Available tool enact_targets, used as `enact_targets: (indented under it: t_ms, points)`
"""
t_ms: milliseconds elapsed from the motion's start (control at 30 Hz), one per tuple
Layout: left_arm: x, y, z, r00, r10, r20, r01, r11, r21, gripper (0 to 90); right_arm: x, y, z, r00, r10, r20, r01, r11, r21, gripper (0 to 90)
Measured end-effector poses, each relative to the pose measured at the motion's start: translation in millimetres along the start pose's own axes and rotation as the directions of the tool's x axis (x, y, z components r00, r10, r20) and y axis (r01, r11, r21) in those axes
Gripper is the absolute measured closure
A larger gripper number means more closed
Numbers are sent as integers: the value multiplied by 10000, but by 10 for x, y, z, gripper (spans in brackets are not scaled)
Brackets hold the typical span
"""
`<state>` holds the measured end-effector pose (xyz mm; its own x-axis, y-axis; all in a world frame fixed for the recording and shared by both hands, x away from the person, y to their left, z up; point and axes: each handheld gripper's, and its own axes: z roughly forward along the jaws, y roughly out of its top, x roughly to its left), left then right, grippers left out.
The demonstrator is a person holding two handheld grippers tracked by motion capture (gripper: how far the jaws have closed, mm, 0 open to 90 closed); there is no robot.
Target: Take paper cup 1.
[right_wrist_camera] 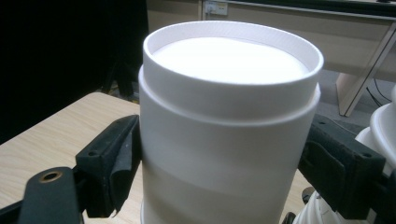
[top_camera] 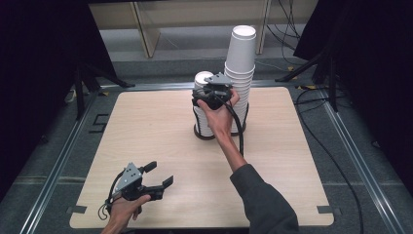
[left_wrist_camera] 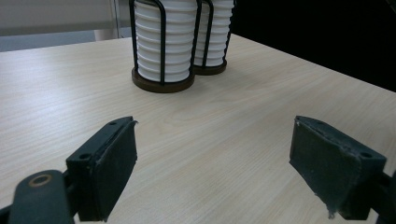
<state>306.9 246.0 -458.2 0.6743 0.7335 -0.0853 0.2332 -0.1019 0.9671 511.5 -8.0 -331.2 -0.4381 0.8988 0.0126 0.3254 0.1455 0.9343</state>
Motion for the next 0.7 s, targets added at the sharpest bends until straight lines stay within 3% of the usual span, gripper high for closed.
enact_targets:
  t_ms: [33,100,167,300,367,700]
  points:
    - [-5,8,-20,9999,24,-145,-20,9996,269,145,1,1,4,10000,30,-10,-30,10000,12,174]
    - [-10,-7,4,9998,-177,28,177,9998,-10,145,-10,3,14,9999,-123,83,124,9999,-55,176]
    - [-17,-8,0,9997,-263,-8,263,9996,51,145,1,6,21,10000,12,48,-12,10000,-30,181]
    - [-1,4,-6,10000,49,-50,-48,9999,93,145,-1,16,17,9999,163,34,-162,9998,-120,191]
    - [-12,-5,-1,9998,-191,-3,191,9998,24,145,-14,21,3,9998,213,-37,-213,9997,-133,195]
    - [-9,-6,3,9998,-174,23,174,9998,-13,145,-9,182,-163,9992,379,-104,-387,9953,-890,206]
